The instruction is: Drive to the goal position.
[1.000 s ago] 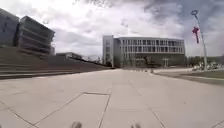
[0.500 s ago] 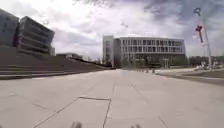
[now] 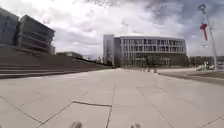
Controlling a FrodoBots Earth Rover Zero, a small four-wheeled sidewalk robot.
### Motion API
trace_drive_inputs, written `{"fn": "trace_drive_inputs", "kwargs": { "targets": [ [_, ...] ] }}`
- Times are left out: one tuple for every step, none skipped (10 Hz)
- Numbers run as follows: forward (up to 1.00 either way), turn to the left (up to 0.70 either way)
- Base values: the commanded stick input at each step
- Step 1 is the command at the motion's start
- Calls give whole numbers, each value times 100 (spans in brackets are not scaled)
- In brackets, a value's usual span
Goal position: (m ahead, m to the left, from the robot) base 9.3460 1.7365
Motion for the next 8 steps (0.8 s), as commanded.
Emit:
{"fn": "trace_drive_inputs", "kwargs": {
  "targets": [
    [70,0],
    [70,0],
    [70,0],
    [70,0],
    [70,0],
    [70,0],
    [70,0],
    [70,0]
  ]
}}
